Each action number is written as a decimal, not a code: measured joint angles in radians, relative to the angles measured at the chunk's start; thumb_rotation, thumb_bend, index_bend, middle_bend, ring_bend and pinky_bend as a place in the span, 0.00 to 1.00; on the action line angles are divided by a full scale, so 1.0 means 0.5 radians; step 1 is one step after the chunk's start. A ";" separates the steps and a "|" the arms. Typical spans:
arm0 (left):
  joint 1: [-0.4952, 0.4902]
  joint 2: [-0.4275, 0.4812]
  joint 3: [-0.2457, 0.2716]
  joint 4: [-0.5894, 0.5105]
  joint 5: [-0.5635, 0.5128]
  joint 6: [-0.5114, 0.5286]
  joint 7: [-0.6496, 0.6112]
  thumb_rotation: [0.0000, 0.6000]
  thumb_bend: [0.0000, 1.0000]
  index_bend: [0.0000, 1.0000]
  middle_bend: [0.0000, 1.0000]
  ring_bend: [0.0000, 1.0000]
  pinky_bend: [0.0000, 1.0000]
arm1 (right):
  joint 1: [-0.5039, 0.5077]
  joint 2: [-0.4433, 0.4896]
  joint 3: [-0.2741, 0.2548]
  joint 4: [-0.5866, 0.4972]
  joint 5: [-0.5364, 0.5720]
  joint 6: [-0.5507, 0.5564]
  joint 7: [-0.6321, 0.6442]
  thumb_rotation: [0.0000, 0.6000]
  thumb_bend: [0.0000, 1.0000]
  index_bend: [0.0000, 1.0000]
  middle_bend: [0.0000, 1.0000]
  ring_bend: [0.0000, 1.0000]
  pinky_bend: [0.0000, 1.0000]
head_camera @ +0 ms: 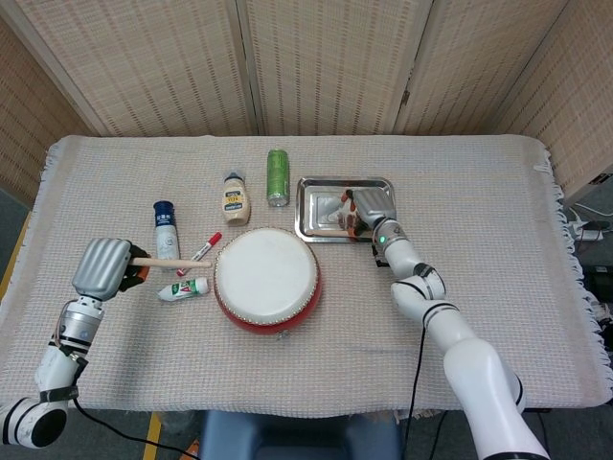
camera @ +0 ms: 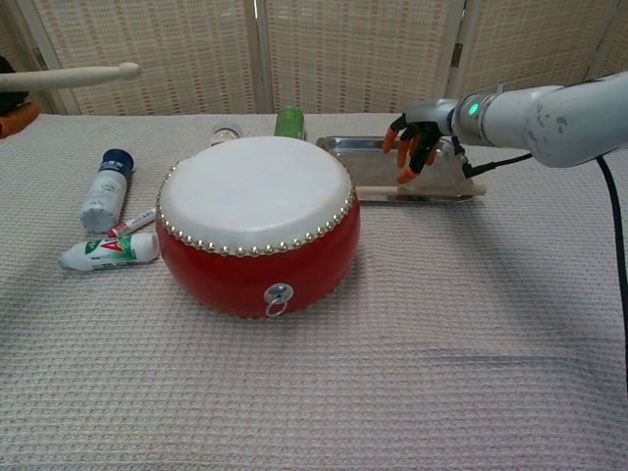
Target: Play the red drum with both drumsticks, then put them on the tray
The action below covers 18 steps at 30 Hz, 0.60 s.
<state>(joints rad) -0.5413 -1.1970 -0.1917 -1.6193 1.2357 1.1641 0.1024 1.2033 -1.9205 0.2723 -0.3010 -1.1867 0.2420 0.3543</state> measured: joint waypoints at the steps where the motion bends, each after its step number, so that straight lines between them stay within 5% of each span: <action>1: 0.001 0.001 -0.001 0.000 0.001 0.001 -0.002 1.00 0.58 1.00 1.00 1.00 1.00 | 0.001 -0.001 0.001 0.006 -0.011 0.003 0.012 1.00 0.17 0.26 0.33 0.22 0.35; 11: -0.015 -0.008 -0.001 -0.022 0.035 -0.026 -0.014 1.00 0.58 1.00 1.00 1.00 1.00 | -0.049 0.183 -0.006 -0.249 -0.139 0.197 0.162 1.00 0.17 0.28 0.33 0.22 0.35; 18: -0.070 -0.038 -0.011 -0.050 0.055 -0.064 0.059 1.00 0.57 1.00 1.00 1.00 1.00 | -0.184 0.611 -0.016 -0.932 -0.213 0.395 0.219 1.00 0.17 0.28 0.33 0.25 0.37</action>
<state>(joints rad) -0.5764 -1.2162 -0.1974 -1.6442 1.2633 1.1322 0.1319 1.1115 -1.6152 0.2643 -0.7669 -1.2934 0.4395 0.4636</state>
